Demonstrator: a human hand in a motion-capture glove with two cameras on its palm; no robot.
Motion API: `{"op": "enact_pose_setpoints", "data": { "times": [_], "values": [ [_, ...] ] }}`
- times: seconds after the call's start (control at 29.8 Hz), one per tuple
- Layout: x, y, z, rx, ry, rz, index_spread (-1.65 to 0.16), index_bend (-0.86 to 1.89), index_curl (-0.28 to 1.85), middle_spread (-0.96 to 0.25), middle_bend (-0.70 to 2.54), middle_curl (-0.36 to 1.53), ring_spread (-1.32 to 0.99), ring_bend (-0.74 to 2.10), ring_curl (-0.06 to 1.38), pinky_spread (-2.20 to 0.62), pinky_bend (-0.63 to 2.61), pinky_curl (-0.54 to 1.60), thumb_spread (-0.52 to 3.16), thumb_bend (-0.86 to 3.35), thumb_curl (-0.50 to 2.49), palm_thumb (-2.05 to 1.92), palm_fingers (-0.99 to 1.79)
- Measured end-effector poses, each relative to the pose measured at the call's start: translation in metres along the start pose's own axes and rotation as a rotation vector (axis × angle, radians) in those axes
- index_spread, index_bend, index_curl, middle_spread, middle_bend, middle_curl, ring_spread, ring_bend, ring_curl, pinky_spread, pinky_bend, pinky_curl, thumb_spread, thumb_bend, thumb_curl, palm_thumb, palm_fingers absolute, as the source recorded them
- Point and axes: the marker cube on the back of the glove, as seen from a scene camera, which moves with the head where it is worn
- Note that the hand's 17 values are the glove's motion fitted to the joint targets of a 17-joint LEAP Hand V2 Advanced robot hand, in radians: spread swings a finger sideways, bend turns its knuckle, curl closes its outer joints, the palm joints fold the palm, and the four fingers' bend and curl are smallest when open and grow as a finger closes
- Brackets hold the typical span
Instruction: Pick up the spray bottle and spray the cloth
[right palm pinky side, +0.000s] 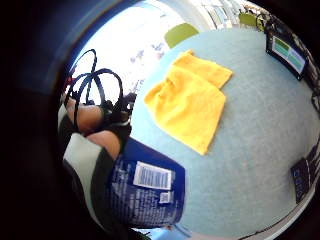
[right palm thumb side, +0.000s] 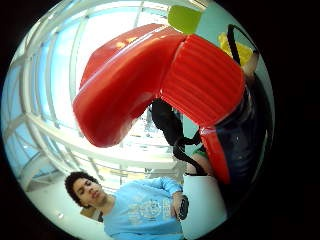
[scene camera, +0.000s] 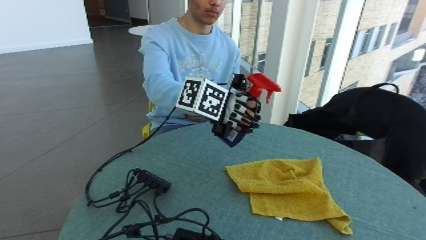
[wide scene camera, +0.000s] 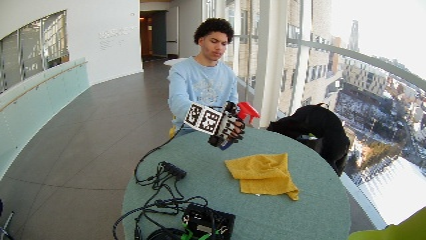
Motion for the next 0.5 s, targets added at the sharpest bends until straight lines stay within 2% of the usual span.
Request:
{"op": "enact_pose_setpoints", "data": {
  "times": [0.5],
  "values": [
    [-0.078,-0.016,0.108,0.034,-0.159,-0.279,-0.2,0.17,0.48,-0.08,0.36,0.49,-0.04,0.55,0.4,0.11,0.22,0.37,0.5,-0.03,0.75,0.93,1.18]
  ]
}}
